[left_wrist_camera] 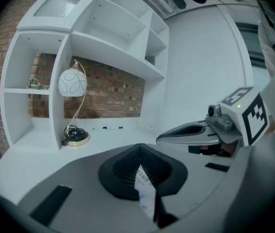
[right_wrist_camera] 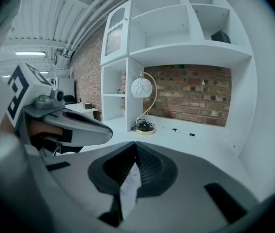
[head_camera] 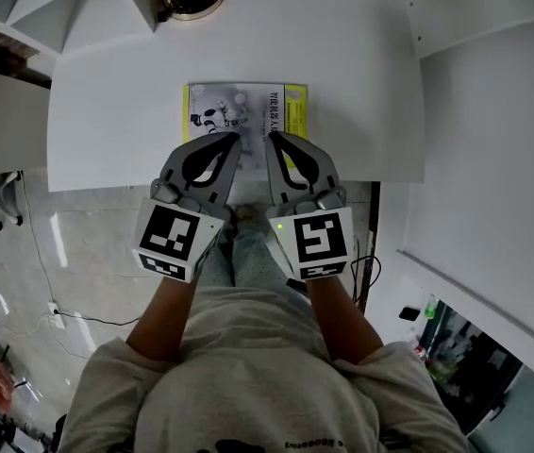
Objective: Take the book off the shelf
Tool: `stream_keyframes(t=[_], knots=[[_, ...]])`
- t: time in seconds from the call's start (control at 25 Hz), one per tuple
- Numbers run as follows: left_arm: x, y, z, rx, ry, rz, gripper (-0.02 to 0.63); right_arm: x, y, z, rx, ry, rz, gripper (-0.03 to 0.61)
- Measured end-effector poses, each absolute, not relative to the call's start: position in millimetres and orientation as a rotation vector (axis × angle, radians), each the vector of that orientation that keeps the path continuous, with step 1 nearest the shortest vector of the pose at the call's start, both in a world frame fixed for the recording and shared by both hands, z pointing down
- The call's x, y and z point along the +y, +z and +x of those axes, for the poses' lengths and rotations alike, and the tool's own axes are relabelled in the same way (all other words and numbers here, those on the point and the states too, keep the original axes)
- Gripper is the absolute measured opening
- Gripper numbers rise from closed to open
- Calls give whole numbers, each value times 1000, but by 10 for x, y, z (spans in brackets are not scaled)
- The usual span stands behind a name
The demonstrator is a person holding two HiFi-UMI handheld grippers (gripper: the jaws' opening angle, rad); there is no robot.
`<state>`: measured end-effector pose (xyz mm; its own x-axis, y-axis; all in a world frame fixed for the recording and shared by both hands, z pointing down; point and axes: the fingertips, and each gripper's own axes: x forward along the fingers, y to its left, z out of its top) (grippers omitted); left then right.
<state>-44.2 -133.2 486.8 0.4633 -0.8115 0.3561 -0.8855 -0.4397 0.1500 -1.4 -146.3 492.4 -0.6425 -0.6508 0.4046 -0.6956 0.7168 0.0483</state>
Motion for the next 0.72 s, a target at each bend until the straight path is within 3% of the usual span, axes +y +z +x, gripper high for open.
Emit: stream_keyframes(t=[0.72], knots=[[-912, 4001, -433, -1642, 239, 2482, 11, -1060, 3977, 185, -2638, 16, 1219, 18]])
